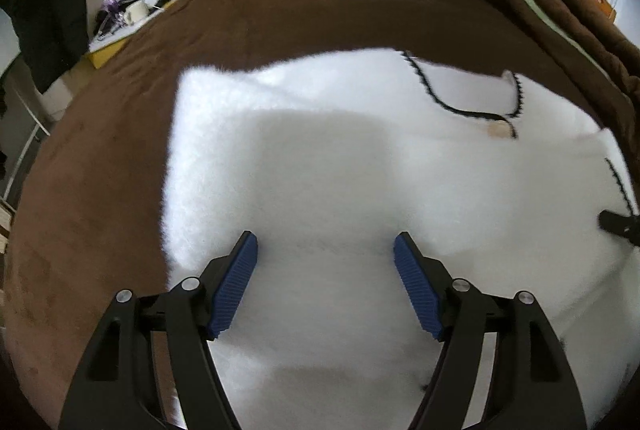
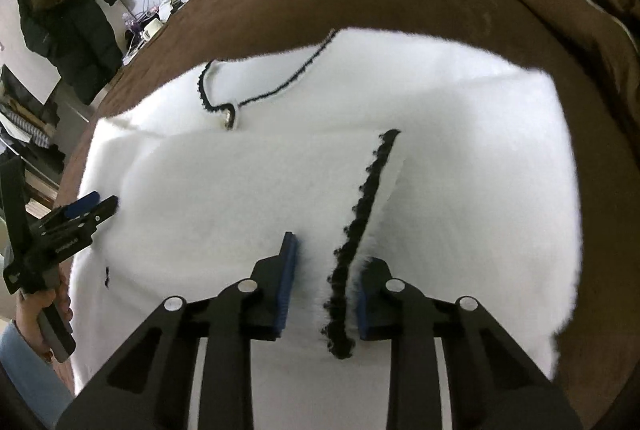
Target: Fold large clothes
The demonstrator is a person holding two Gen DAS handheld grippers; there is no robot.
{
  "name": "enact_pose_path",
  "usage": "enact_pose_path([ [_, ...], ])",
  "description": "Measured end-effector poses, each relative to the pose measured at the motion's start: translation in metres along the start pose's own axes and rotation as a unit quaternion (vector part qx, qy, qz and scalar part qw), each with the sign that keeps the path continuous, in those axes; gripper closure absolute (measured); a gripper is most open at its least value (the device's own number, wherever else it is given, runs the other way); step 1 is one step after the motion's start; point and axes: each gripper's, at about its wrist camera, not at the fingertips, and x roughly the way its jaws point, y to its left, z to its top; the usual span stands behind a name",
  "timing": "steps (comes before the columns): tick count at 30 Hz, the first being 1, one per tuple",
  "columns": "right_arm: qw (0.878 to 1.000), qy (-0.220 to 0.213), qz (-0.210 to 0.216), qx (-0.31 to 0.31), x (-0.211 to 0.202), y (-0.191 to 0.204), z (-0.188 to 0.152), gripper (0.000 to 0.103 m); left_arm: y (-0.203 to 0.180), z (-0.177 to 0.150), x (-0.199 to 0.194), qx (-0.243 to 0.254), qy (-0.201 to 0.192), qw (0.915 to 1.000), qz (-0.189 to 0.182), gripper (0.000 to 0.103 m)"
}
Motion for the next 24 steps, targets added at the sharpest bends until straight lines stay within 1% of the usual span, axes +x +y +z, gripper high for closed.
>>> enact_pose_path([
  [2, 1.0, 0.001, -0.017, -0.019, 0.003, 0.008, 0.002, 0.078, 0.008, 0.001, 0.004, -0.013, 0.002, 0.9999, -0.003, 0.032],
  [4, 0.999, 0.008, -0.031, -0.029, 0.009, 0.01, 0.001, 0.078, 0.017, 0.0, 0.01, -0.032, 0.004, 0.9993, -0.02, 0.032],
  [5, 0.999, 0.008, -0.034, -0.027, 0.013, 0.009, -0.001, 0.078, 0.017, -0.002, 0.011, -0.032, 0.002, 0.9992, -0.022, 0.032],
  [8, 0.999, 0.0, -0.03, -0.014, 0.014, 0.004, -0.004, 0.078, 0.013, -0.005, 0.011, -0.021, -0.006, 0.9997, -0.015, 0.031],
  [15, 0.999, -0.007, -0.029, -0.014, 0.013, 0.004, -0.006, 0.078, 0.014, -0.007, 0.008, -0.031, -0.016, 0.9993, -0.015, 0.032],
  [19, 0.999, -0.01, -0.029, -0.015, 0.009, 0.007, -0.007, 0.075, 0.011, -0.005, 0.001, -0.025, -0.007, 0.9995, -0.015, 0.031],
  [20, 0.999, -0.01, -0.03, -0.015, 0.007, 0.008, -0.007, 0.065, 0.011, -0.004, -0.003, -0.024, -0.003, 0.9994, -0.025, 0.025],
  [21, 1.0, -0.008, -0.026, -0.008, 0.003, 0.008, -0.006, 0.044, 0.011, -0.004, -0.009, -0.02, -0.001, 0.9991, -0.037, 0.016],
  [22, 1.0, -0.008, -0.025, 0.001, -0.004, 0.009, -0.006, 0.036, 0.01, -0.003, -0.016, -0.016, 0.0, 0.999, -0.041, 0.013],
  [23, 0.999, -0.027, -0.025, -0.005, -0.018, 0.011, -0.007, 0.031, 0.01, -0.004, -0.025, -0.011, -0.003, 0.9991, -0.04, 0.012],
  [24, 0.999, -0.039, -0.028, -0.013, -0.028, 0.014, -0.009, 0.029, 0.01, -0.004, -0.034, -0.008, -0.008, 0.9992, -0.038, 0.011],
])
